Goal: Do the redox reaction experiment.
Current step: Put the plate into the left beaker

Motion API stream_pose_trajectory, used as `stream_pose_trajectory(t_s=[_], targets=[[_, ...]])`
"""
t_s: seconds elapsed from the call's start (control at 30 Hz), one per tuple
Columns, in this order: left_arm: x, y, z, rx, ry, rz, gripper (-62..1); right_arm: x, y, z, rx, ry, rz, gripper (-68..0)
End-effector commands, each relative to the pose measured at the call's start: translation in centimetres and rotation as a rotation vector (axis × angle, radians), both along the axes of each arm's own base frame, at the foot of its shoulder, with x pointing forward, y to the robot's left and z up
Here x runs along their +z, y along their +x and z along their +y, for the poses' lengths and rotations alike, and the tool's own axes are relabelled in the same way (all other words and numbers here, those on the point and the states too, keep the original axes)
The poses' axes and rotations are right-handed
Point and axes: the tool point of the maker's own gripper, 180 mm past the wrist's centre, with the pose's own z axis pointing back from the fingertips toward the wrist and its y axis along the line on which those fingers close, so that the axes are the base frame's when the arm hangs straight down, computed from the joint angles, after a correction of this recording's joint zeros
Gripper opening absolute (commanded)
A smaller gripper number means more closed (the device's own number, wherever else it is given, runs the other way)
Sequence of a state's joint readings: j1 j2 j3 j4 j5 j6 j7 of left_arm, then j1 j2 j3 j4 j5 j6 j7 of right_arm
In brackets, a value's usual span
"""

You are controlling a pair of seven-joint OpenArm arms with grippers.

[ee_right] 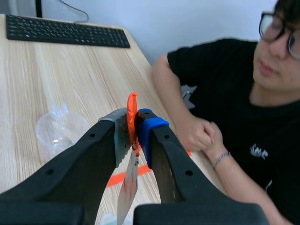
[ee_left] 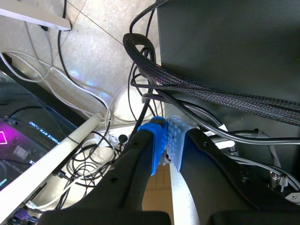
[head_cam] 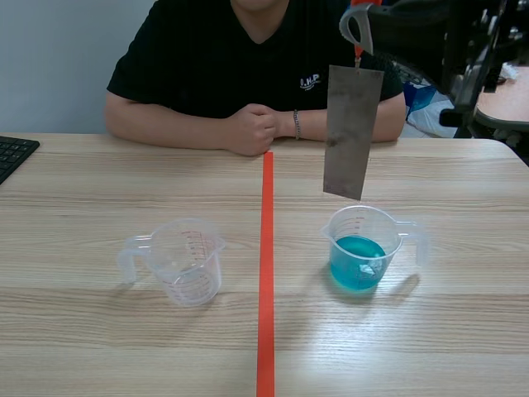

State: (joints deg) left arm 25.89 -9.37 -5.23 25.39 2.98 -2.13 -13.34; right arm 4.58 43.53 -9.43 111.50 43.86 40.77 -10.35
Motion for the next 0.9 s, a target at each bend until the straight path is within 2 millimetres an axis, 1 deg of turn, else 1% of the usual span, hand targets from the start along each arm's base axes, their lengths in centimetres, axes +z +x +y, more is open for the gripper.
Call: stream_pose_trajectory(t_s=[0.0,0.07,0.2,0.3,0.5,0.77,0.87], targets=[[0.2,0.0,-0.1,-0.001,-0.004,-0.008,-58.2,1.5,0.0,0.1,0.008,0.015,-0.041,-66.9],[0.2,0.0,-0.1,-0.001,-0.004,-0.008,-58.2,1.7,-0.2,0.4,0.014,0.026,-0.047,-66.9],[0.2,0.0,-0.1,-0.001,-0.004,-0.008,-58.2,2.0,0.1,0.8,0.009,0.041,-0.05,-66.9],[0.2,0.0,-0.1,-0.001,-0.004,-0.008,-58.2,2.3,0.2,1.7,0.022,0.049,-0.055,-66.9],[0.2,0.0,-0.1,-0.001,-0.004,-0.008,-58.2,2.3,-0.1,4.5,0.074,0.055,-0.052,-66.9],[0.2,0.0,-0.1,-0.001,-0.004,-0.008,-58.2,2.1,-0.5,8.7,0.134,0.058,-0.053,-66.9],[0.2,0.0,-0.1,-0.001,-0.004,-0.008,-58.2,1.7,-0.5,10.2,0.149,0.056,-0.039,-66.8]])
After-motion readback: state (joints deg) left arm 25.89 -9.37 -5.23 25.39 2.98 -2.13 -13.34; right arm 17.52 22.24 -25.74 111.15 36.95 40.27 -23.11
